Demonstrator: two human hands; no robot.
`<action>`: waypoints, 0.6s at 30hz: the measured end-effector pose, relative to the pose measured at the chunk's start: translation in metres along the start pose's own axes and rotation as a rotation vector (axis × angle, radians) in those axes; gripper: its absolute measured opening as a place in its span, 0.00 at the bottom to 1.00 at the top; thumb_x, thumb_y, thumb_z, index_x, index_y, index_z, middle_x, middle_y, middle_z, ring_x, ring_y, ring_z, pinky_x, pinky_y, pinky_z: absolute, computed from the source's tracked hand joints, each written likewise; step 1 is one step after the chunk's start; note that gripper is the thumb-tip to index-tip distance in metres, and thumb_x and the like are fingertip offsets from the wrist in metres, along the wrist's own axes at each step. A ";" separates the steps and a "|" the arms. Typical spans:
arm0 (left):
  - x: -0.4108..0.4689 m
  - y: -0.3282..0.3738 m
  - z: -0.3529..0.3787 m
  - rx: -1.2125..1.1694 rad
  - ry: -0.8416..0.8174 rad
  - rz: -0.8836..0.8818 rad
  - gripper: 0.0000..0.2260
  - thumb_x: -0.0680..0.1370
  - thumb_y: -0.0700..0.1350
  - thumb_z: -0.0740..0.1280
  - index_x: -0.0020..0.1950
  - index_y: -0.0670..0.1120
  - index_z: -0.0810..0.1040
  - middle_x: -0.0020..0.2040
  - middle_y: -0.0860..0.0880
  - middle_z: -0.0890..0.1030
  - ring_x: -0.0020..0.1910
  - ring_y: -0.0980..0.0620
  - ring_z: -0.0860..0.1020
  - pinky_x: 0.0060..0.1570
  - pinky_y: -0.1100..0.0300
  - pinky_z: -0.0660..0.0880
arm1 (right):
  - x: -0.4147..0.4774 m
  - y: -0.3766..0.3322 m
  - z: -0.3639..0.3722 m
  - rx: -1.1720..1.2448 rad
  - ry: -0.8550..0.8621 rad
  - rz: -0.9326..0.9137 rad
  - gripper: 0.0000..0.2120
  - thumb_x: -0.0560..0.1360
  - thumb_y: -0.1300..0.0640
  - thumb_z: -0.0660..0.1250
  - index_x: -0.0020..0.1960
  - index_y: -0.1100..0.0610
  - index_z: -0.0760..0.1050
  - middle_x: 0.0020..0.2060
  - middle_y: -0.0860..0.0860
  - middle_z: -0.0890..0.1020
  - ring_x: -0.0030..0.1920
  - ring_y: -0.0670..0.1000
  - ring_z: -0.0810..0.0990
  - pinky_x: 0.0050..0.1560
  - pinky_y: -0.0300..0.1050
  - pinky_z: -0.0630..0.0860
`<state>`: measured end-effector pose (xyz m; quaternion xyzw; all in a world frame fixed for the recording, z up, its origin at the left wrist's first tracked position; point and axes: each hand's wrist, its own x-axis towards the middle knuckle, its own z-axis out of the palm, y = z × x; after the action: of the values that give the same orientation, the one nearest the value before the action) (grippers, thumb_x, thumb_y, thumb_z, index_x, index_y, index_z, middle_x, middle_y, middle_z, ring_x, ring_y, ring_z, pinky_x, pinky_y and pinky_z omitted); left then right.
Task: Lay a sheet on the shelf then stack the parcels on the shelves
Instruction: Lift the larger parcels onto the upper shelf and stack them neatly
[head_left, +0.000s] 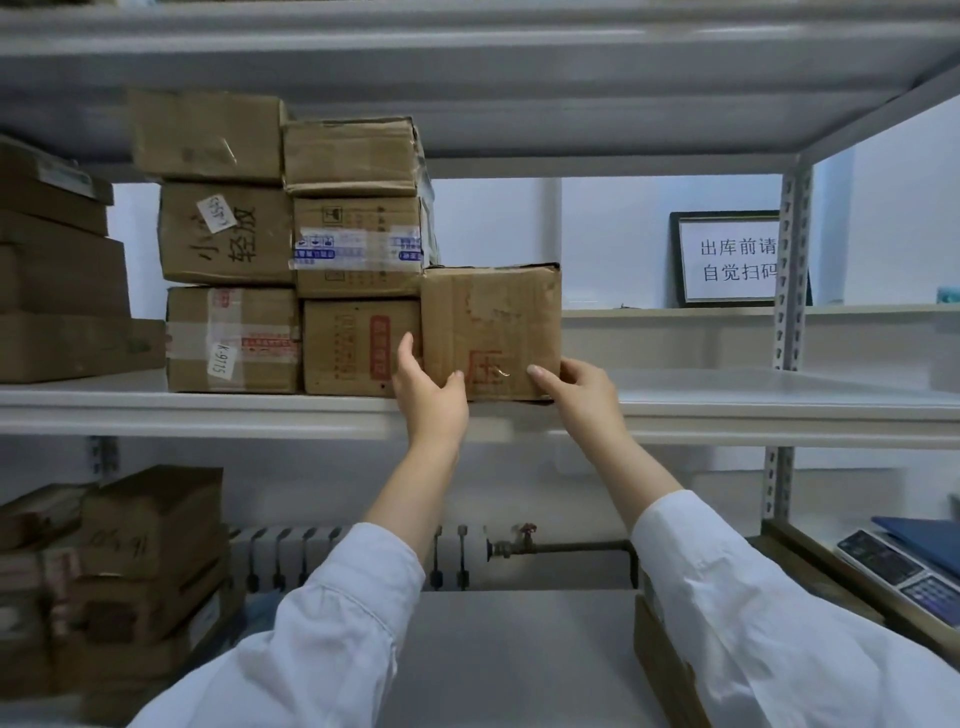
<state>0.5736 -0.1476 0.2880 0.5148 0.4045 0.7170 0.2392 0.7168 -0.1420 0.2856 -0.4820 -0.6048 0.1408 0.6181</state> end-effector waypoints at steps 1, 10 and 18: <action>0.001 -0.002 0.000 -0.002 -0.010 -0.005 0.27 0.78 0.37 0.62 0.75 0.48 0.57 0.74 0.46 0.60 0.72 0.48 0.61 0.67 0.59 0.61 | 0.000 0.001 0.001 -0.035 0.024 -0.001 0.13 0.76 0.50 0.65 0.54 0.57 0.80 0.45 0.52 0.83 0.45 0.51 0.79 0.39 0.41 0.71; -0.001 -0.031 0.012 0.048 0.106 -0.048 0.25 0.77 0.40 0.65 0.72 0.46 0.62 0.70 0.46 0.66 0.69 0.47 0.65 0.69 0.50 0.63 | -0.005 0.017 0.005 0.086 0.025 -0.001 0.19 0.78 0.53 0.64 0.67 0.55 0.71 0.59 0.48 0.77 0.57 0.49 0.75 0.58 0.45 0.72; -0.032 -0.042 0.051 -0.461 0.508 -0.517 0.16 0.76 0.35 0.59 0.64 0.41 0.67 0.63 0.42 0.72 0.58 0.43 0.74 0.56 0.53 0.69 | -0.024 0.051 -0.023 0.075 0.111 0.036 0.08 0.77 0.59 0.64 0.53 0.59 0.79 0.45 0.50 0.80 0.49 0.48 0.77 0.49 0.39 0.72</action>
<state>0.6295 -0.1314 0.2434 0.1364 0.3954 0.8092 0.4126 0.7527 -0.1450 0.2367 -0.4763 -0.5550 0.1477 0.6658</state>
